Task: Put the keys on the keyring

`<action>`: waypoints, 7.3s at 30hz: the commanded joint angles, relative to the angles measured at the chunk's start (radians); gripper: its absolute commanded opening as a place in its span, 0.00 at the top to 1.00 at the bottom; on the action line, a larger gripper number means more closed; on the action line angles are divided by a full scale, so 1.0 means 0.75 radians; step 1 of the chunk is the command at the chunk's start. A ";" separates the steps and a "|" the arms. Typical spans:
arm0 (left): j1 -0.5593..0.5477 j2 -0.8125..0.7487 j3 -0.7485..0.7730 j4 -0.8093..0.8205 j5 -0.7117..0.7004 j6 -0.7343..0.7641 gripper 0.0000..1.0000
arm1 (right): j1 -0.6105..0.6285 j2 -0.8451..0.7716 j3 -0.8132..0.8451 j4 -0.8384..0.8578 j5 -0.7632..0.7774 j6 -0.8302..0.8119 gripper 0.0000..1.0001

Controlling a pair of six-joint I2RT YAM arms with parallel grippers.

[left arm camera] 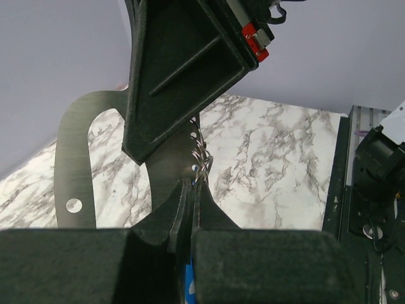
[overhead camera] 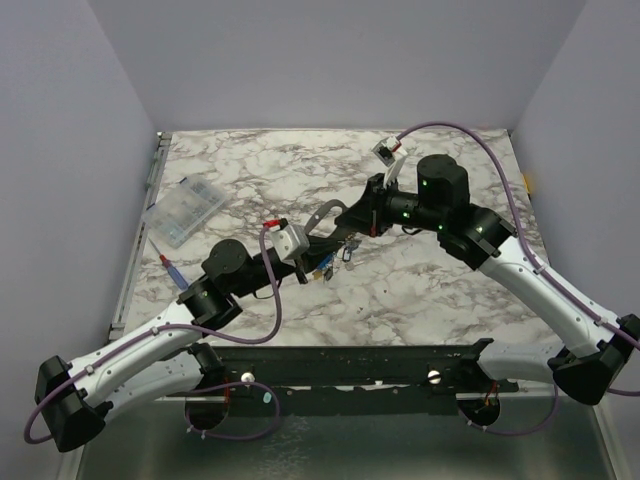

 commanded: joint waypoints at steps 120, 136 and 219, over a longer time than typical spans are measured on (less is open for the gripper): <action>0.016 -0.306 -0.104 -0.238 0.388 0.378 0.74 | -0.017 -0.134 -0.064 0.017 -0.395 -0.570 0.99; 0.017 -0.312 -0.043 -0.312 0.282 0.410 0.68 | -0.017 -0.125 -0.040 -0.034 -0.504 -0.582 0.99; -0.463 0.573 -0.041 -0.610 -0.377 -0.310 0.60 | -0.051 0.201 -0.840 -0.017 0.361 0.434 0.99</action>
